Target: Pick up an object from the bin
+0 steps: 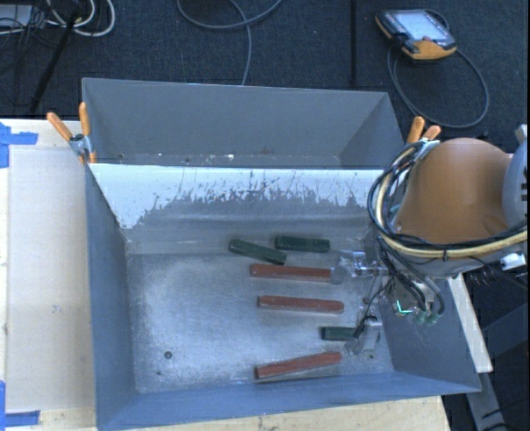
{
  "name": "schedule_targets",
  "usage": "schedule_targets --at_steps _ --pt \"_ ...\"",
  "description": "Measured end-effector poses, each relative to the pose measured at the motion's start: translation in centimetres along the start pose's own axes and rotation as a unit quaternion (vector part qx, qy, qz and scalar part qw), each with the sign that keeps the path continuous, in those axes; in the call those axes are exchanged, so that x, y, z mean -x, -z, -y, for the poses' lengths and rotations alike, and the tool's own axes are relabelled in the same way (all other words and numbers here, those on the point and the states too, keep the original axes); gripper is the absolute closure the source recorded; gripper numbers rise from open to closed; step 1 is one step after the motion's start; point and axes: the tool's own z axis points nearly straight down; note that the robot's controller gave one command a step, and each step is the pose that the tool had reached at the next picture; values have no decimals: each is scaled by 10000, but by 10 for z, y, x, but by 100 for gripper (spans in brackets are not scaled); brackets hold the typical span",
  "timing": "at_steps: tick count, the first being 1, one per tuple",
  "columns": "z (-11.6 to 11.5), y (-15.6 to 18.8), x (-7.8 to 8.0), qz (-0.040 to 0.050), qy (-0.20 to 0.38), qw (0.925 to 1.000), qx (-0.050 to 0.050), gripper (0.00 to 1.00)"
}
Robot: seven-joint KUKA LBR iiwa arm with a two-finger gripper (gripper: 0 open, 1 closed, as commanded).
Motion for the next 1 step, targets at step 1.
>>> schedule_targets --at_steps 1 --pt "0 4 2 41 9 10000 -3 0"
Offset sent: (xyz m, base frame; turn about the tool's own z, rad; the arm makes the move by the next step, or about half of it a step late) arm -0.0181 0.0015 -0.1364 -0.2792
